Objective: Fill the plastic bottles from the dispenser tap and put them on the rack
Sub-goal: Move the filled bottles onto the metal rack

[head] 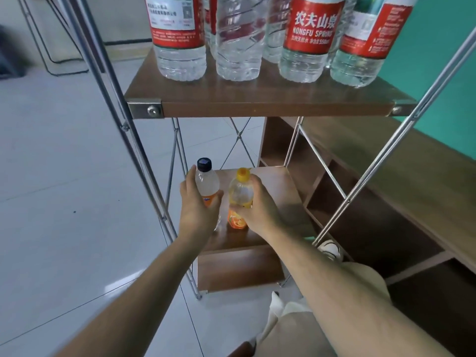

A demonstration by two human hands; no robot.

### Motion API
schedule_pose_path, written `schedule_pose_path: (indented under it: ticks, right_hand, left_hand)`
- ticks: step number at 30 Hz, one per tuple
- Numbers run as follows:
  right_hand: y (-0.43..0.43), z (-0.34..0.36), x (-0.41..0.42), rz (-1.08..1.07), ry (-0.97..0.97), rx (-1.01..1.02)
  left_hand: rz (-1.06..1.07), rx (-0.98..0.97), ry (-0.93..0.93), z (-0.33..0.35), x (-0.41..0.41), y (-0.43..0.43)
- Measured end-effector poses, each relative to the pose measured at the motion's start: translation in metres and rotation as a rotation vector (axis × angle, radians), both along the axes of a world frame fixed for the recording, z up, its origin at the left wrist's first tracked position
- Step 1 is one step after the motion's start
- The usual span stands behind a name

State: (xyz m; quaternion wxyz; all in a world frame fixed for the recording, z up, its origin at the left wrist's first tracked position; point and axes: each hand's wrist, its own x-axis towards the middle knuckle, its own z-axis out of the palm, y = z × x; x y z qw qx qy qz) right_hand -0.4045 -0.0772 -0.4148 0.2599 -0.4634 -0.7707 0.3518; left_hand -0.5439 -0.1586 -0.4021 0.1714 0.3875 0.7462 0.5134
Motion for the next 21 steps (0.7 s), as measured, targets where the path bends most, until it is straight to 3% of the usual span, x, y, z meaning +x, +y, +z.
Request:
schedule_pose_path:
  ticks: [4,8,13,18,21]
  right_hand:
    - [-0.01,0.02,0.008,0.024,-0.033,0.007]
    - [-0.032,0.071,0.037,-0.043,-0.126,0.333]
    - [-0.068,0.135,0.118,-0.211,-0.091,0.632]
    - [-0.114,0.18,0.246,-0.476,-0.333,0.778]
    - [-0.146,0.199,0.327,-0.68,-0.426,0.823]
  left_hand:
    - [-0.021,0.047,0.074,0.017,0.007,-0.009]
    - [-0.037,0.214,0.293,0.049,0.029,-0.024]
    - [-0.342,0.304,0.52,0.09,0.101,-0.031]
    - [-0.65,0.342,0.738,0.149,0.216,-0.011]
    - [-0.821,0.52,0.769,0.173,0.303,-0.009]
